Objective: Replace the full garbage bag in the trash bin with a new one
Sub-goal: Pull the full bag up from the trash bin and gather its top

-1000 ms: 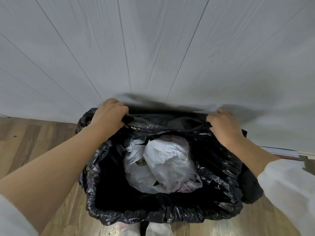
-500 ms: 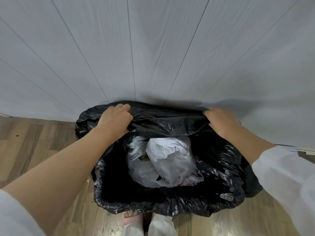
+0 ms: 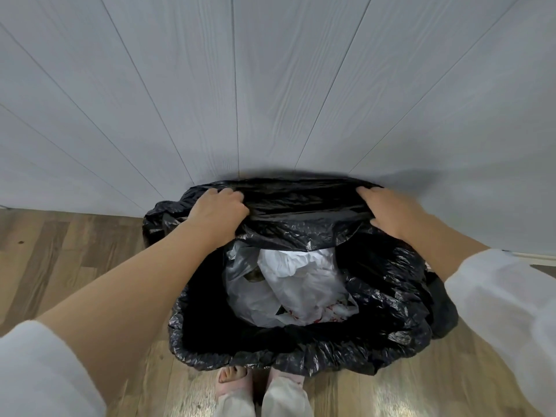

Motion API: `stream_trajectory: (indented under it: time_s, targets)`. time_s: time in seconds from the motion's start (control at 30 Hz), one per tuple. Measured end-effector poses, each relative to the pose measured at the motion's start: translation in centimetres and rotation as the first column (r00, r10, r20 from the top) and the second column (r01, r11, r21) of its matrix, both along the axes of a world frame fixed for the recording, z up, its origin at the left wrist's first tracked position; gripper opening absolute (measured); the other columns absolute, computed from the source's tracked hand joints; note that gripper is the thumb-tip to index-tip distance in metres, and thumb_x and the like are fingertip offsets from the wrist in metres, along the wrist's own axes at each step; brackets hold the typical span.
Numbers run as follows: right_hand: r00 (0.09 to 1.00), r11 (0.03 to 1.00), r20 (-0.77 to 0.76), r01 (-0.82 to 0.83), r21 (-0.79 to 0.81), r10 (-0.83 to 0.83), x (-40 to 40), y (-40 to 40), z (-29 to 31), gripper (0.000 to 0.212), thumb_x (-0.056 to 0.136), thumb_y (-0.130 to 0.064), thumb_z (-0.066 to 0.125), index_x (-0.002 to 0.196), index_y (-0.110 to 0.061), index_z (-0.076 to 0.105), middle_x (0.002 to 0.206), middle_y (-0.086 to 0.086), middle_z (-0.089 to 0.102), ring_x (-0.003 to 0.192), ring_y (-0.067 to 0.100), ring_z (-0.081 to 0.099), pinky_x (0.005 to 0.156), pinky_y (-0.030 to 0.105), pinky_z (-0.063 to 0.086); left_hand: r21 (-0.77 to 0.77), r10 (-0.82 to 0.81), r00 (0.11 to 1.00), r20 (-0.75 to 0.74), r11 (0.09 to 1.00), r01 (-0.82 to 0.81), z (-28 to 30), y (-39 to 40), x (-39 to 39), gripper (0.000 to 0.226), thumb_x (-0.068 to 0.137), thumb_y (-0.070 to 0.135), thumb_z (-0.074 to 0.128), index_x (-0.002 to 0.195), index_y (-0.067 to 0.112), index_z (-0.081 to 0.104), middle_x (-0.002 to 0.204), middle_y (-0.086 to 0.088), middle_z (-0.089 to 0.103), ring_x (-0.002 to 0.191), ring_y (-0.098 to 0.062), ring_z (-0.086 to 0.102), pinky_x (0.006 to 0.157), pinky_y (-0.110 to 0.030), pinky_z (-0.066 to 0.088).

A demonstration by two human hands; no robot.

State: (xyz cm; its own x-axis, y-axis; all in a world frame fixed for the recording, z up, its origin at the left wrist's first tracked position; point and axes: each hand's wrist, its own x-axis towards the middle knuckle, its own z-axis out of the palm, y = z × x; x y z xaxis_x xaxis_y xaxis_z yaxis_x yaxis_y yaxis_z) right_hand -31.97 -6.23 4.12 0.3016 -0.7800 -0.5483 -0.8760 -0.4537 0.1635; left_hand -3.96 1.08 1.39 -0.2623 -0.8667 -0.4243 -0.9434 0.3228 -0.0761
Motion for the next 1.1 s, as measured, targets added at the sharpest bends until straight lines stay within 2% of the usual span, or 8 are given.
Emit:
stream_trajectory:
  time_s: [0.17,0.27,0.37,0.47,0.63,0.83,0.97,1.1]
  targets:
    - [0.977,0.986,-0.155,-0.158,-0.057,0.148,0.2,-0.2,0.6,0.034,0.086,-0.025,0.06,0.118,-0.012,0.059,0.122,0.011,0.053,0.114,0.031,0.051,0.09,0.037,0.045,-0.01,0.103,0.938,-0.331,0.994,-0.112,0.2,0.1,0.5,0.032,0.081,0.008,0.06,0.111,0.005,0.049,0.156,-0.009,0.013,0.098,-0.035,0.06,0.073,-0.043,0.051]
    - [0.986,0.987,0.045,-0.158,-0.018,0.159,-0.3,0.1,0.3,0.037,0.08,-0.02,0.065,0.114,-0.008,0.058,0.125,0.012,0.047,0.112,0.031,0.05,0.088,0.037,0.042,0.015,0.152,0.942,-0.298,0.988,-0.155,0.1,0.0,0.8,0.071,0.08,0.013,0.064,0.14,0.015,0.027,0.147,-0.011,0.036,0.092,-0.035,0.063,0.06,-0.035,0.041]
    - [0.978,1.0,0.21,-0.001,0.006,0.0,-0.7,0.5,0.0,0.036,0.078,-0.013,0.064,0.111,-0.008,0.048,0.106,0.016,0.06,0.087,0.032,0.058,0.071,0.037,0.046,-0.068,0.107,0.972,-0.207,0.99,-0.124,0.5,0.0,0.8,0.05,0.083,0.024,0.059,0.131,0.021,0.043,0.122,-0.001,0.061,0.11,-0.025,0.053,0.076,-0.038,0.045]
    - [0.997,0.998,0.073,-0.041,0.047,0.037,-1.1,0.4,0.2,0.047,0.079,-0.022,0.062,0.121,-0.013,0.042,0.102,0.015,0.062,0.087,0.031,0.059,0.069,0.034,0.045,-0.063,-0.072,0.991,-0.113,0.996,0.065,0.4,0.4,0.6,0.024,0.079,0.032,0.059,0.098,0.018,0.061,0.097,0.001,0.067,0.104,-0.023,0.051,0.078,-0.031,0.038]
    - [0.906,0.942,-0.259,-0.333,0.052,0.335,-2.5,1.3,-0.4,0.04,0.08,-0.04,0.054,0.113,-0.018,0.051,0.1,0.005,0.063,0.1,0.022,0.057,0.085,0.031,0.039,0.143,0.075,0.99,-0.123,0.988,-0.057,0.2,2.3,0.4,0.044,0.075,0.039,0.055,0.113,0.017,0.046,0.105,-0.002,0.059,0.089,-0.03,0.062,0.058,-0.033,0.036]
    - [0.993,0.995,-0.071,0.093,0.022,-0.091,-3.8,5.2,-1.3,0.081,0.078,-0.046,0.061,0.142,-0.023,0.017,0.133,0.014,0.04,0.092,0.033,0.062,0.063,0.033,0.043,0.042,0.276,0.961,0.024,0.96,-0.277,0.0,7.1,0.0,0.077,0.074,0.049,0.061,0.136,0.018,0.027,0.131,-0.01,0.041,0.12,-0.029,0.039,0.075,-0.038,0.048]
    - [0.979,0.979,0.03,0.201,0.046,-0.202,-5.3,9.8,-2.2,0.109,0.075,-0.056,0.063,0.147,-0.025,-0.013,0.156,0.016,0.004,0.1,0.034,0.061,0.069,0.034,0.051,-0.033,0.436,0.9,-0.014,0.899,-0.436,-0.6,12.9,-0.6,0.09,0.078,0.047,0.057,0.147,0.017,0.007,0.152,-0.017,0.017,0.134,-0.04,0.023,0.105,-0.044,0.035]
    - [0.962,0.96,0.033,0.267,0.087,-0.271,-7.4,13.2,-2.8,0.12,0.066,-0.072,0.058,0.147,-0.019,-0.014,0.159,0.011,-0.003,0.136,0.034,0.034,0.103,0.049,0.038,-0.014,0.622,0.774,-0.115,0.778,-0.628,-1.0,17.6,-2.6,0.109,0.074,0.051,0.064,0.147,0.024,-0.012,0.158,-0.017,0.002,0.119,-0.043,0.045,0.086,-0.045,0.049]
